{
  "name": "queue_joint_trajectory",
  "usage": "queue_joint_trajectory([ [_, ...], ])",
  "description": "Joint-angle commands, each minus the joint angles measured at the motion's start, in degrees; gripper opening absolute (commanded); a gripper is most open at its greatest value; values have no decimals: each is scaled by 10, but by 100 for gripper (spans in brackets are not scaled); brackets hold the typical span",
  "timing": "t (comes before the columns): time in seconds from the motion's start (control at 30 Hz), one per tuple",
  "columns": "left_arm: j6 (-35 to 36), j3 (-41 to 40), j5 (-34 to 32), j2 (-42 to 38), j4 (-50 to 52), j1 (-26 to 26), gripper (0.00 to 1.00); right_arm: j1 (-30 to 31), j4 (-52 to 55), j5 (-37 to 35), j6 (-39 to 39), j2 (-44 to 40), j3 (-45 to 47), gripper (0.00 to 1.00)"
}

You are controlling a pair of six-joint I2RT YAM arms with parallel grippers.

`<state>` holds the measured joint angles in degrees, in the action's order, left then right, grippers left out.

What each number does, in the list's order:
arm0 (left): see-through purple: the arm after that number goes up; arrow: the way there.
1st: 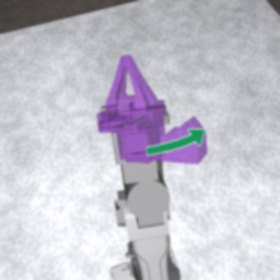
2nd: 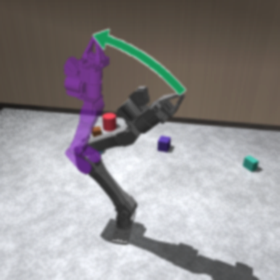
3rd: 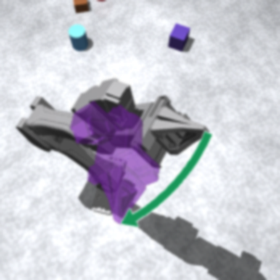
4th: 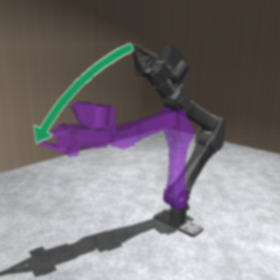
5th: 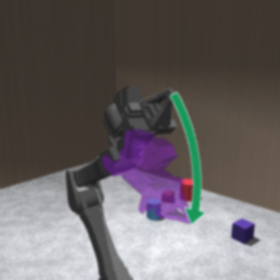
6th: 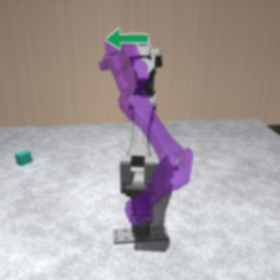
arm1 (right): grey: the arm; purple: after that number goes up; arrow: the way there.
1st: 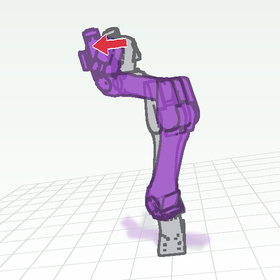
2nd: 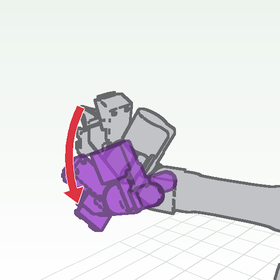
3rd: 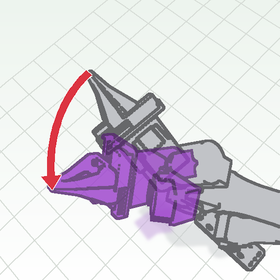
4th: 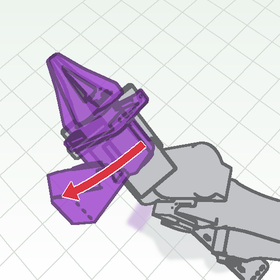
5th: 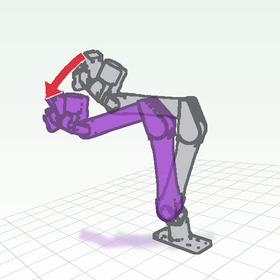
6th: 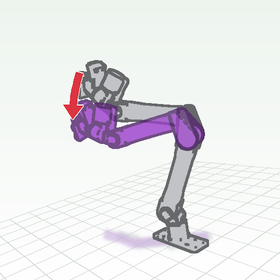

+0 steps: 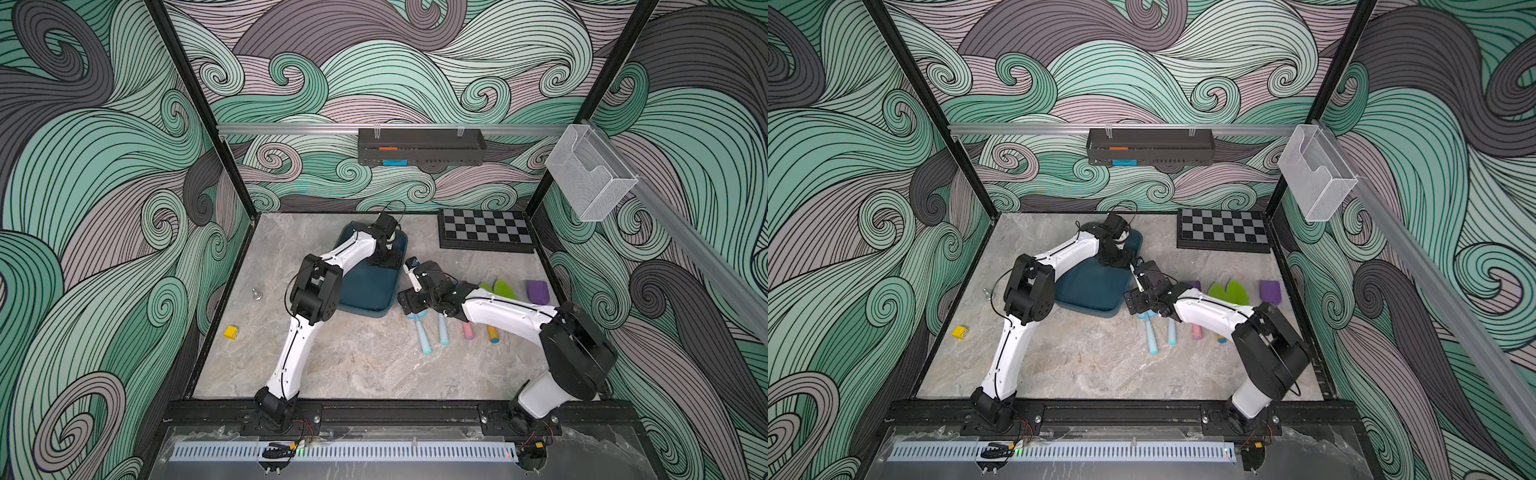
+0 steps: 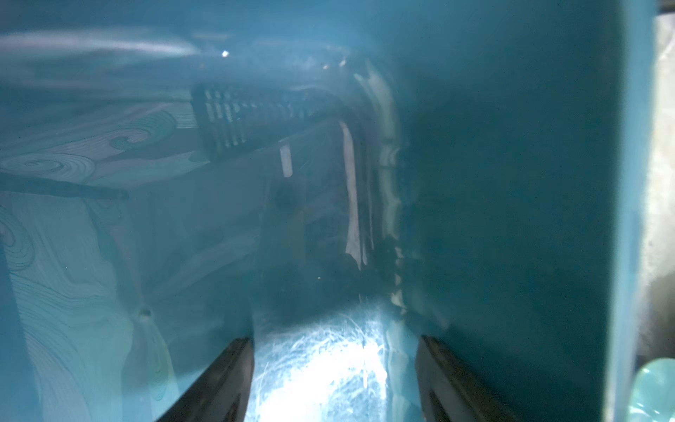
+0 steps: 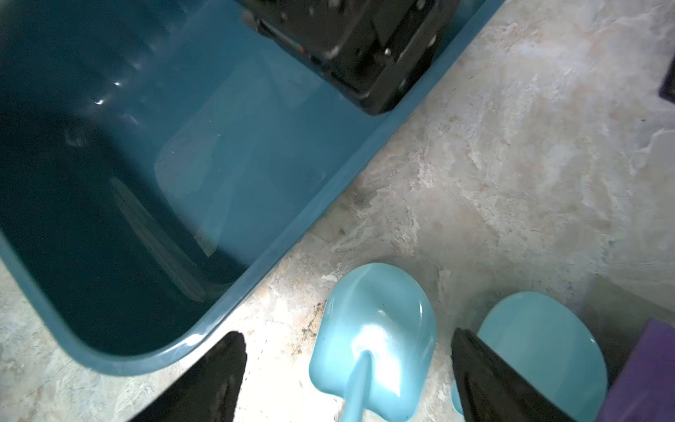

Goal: Put the shovel into the storage box
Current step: Adjust the storage box at the center of the board, then pick up the shovel from the center of the board.

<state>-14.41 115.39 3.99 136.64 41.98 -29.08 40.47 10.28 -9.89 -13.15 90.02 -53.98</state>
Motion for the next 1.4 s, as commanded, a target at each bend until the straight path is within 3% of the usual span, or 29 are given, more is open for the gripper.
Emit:
queue_joint_trajectory([
  [0.0,-13,10,-41,-26,5,4,76,4,21,-22,-12,-50,18,91],
  [0.3,-7,-106,-109,-167,-34,24,77,29,82,21,-78,-190,107,85],
  [0.67,-17,-327,56,-367,-192,21,76,49,81,12,-110,-228,178,87],
  [1.07,-21,-438,62,-450,-202,12,73,64,81,28,-126,-228,187,87],
  [1.37,-26,-464,65,-492,-200,10,73,106,90,26,-158,-226,191,85],
])
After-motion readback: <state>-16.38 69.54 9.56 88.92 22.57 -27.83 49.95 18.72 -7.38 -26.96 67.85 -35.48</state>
